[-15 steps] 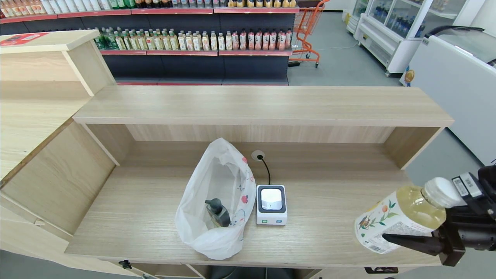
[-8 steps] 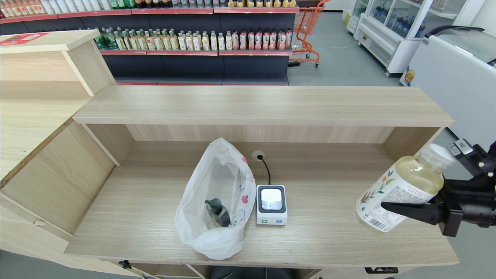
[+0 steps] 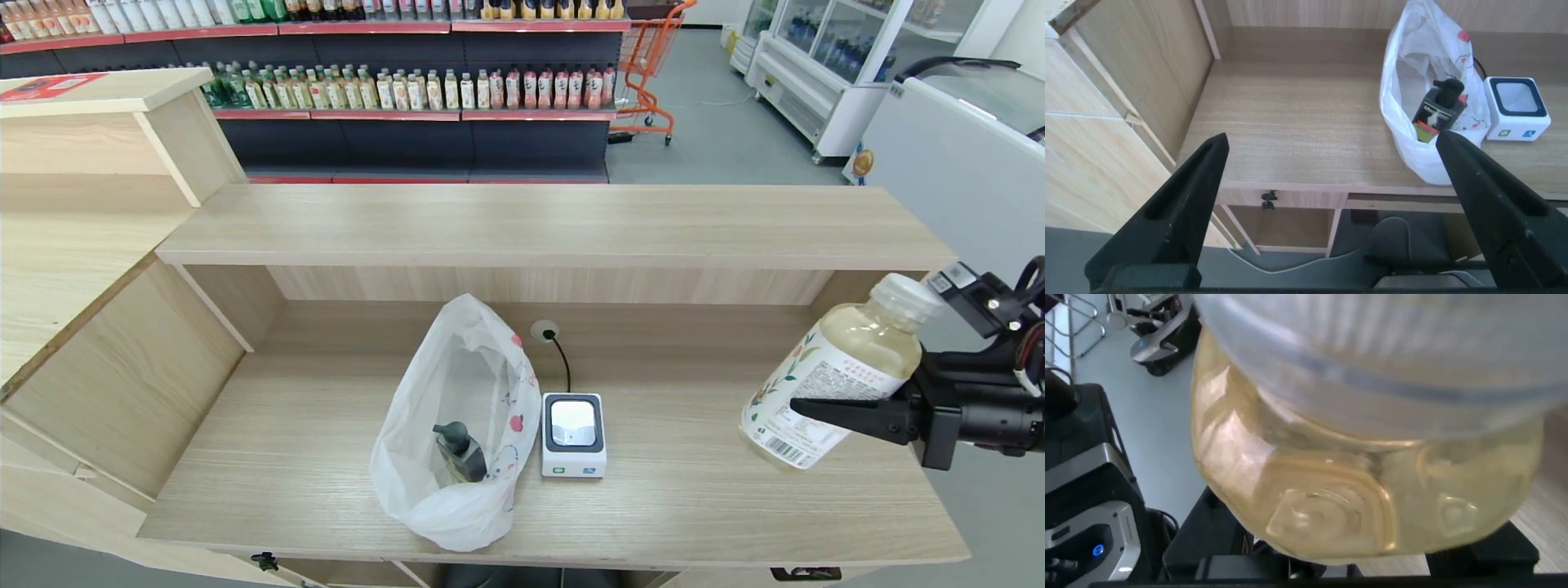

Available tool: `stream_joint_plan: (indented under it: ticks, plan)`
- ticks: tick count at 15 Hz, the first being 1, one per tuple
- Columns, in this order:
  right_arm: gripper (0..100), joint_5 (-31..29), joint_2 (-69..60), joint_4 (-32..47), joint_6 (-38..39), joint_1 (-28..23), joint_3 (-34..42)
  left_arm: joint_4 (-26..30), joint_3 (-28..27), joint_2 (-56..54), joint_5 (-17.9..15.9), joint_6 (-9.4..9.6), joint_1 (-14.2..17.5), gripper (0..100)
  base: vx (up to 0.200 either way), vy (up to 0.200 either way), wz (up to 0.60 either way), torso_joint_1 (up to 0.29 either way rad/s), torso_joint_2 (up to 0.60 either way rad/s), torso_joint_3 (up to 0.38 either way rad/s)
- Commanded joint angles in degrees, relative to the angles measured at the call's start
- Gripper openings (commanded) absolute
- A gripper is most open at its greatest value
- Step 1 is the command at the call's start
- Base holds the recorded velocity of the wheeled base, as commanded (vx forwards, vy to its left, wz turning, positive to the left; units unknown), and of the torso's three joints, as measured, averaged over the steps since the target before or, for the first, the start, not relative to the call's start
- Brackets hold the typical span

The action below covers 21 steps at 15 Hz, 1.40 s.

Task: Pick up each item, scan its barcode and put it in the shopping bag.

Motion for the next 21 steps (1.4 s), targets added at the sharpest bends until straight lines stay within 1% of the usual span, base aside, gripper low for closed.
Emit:
stream_joint_plan:
  ticks: [1, 4, 6, 8, 12, 13, 15, 16, 17, 19, 21]
  plan:
    - [0, -1.6, 0.3, -0.2, 1.0, 1.9, -1.0, 0.0, 0.0, 0.0, 0.0, 0.06, 0.0, 100, 0.0, 0.2, 0.0, -0.002, -0.01, 0.007]
    - [0, -2.4, 1.8, -1.2, 1.1, 3.9, -2.1, 0.0, 0.0, 0.0, 0.0, 0.15, -0.1, 100, 0.0, 0.2, 0.0, 0.02, 0.01, 0.002]
    - [0, -6.4, 5.1, -3.0, 1.2, 7.4, -3.3, 0.0, 0.0, 0.0, 0.0, 0.06, 0.0, 100, 0.0, 0.0, 0.0, 0.0, 0.0, 0.0]
    - [0, -10.7, 10.2, -7.4, 1.2, 10.8, -3.6, 0.0, 0.0, 0.0, 0.0, 0.06, 0.0, 100, 0.0, 0.0, 0.0, 0.0, 0.0, 0.0]
    - [0, -19.3, 21.8, -19.9, 1.7, 16.9, -4.3, 0.0, 0.0, 0.0, -0.1, 0.06, 0.0, 100, 0.0, 0.0, 0.0, 0.0, 0.0, 0.0]
    - [0, -20.7, 24.3, -22.5, 3.5, 18.6, -5.4, 0.0, 0.0, 0.0, 0.0, 0.06, 0.0, 100, 0.0, 0.0, 0.0, 0.0, 0.0, 0.0]
    - [0, -26.0, 29.1, -27.7, 8.2, 22.8, -8.9, 0.0, 0.0, 0.0, 0.0, 0.06, 0.0, 100, 0.0, 0.0, 0.0, 0.0, 0.0, 0.0]
    - [0, -26.0, 29.1, -27.7, 8.2, 22.8, -8.9, 0.0, 0.0, 0.0, 0.0, 0.06, 0.0, 100, 0.0, 0.0, 0.0, 0.0, 0.0, 0.0]
    - [0, -30.2, 33.4, -30.8, 12.7, 26.4, -12.1, 0.0, 0.0, 0.0, 0.0, 0.06, 0.0, 100, 0.0, 0.0, 0.0, 0.0, 0.0, 0.0]
    - [0, -33.3, 36.4, -32.1, 14.1, 29.0, -14.4, 0.0, 0.0, 0.0, 0.0, 0.06, 0.0, 100, 0.0, 0.0, 0.0, 0.0, 0.0, 0.0]
    - [0, -34.6, 41.4, -35.4, 14.1, 30.9, -17.7, 0.0, 0.0, 0.0, 0.0, 0.06, 0.0, 100, 0.0, 0.0, 0.0, 0.0, 0.0, 0.0]
